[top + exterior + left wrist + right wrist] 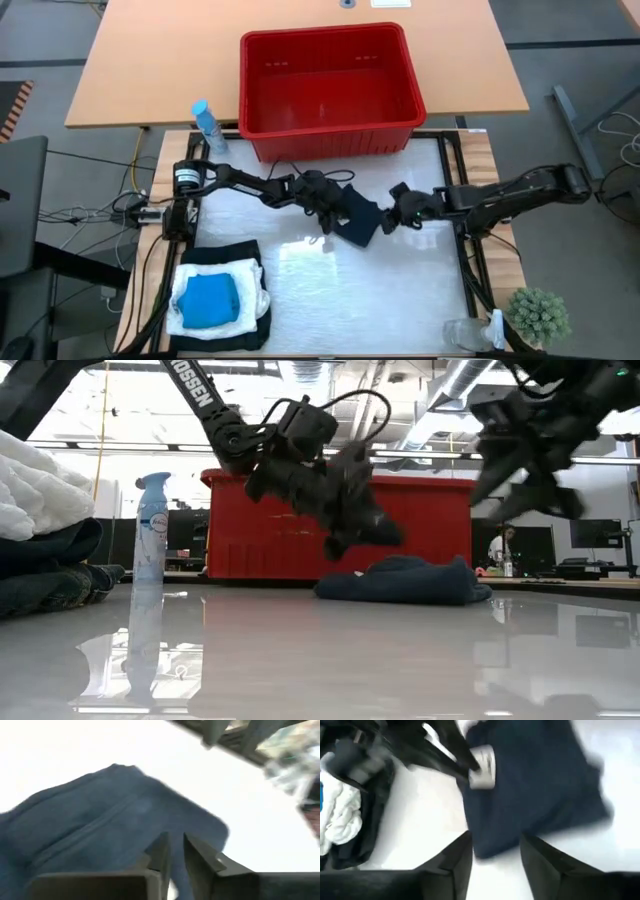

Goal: Fold Laundry from Bin
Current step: Stack the gray shorts on top of the blue shorts

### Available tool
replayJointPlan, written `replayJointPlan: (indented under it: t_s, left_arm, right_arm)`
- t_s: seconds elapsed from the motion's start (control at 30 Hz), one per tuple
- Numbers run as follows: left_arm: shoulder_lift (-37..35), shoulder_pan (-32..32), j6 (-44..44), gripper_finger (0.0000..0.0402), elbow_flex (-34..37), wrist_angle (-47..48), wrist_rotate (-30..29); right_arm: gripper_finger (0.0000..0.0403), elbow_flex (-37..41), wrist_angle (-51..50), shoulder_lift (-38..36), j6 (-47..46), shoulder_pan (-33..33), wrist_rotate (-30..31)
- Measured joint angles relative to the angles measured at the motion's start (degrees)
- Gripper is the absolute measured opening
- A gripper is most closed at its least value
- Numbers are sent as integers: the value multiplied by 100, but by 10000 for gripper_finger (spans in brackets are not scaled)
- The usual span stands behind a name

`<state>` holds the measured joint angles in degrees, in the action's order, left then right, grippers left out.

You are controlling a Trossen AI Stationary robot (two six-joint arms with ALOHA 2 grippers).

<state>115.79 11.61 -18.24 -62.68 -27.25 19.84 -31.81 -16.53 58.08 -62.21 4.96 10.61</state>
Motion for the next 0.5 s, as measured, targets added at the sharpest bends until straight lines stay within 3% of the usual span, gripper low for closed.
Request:
replayJointPlan:
  t_s: [0.1,0.23,0.3,0.37,0.5]
  left_arm:
    - [0,79,-324,69,-236,5,910]
    - [-19,223,-739,114,-629,280,1815]
    - [-65,327,-790,136,-872,994,1791]
    - [-100,440,-608,154,-1178,1890,1360]
    - [-114,613,-134,180,-1645,3279,675]
  right_arm:
    - [206,0,-385,31,-1120,362,12]
    - [215,0,-705,227,-2577,777,763]
    - [215,0,-755,379,-3115,917,1317]
    - [213,0,-660,556,-3531,994,1786]
    - [213,-2,-555,985,-3860,1039,1706]
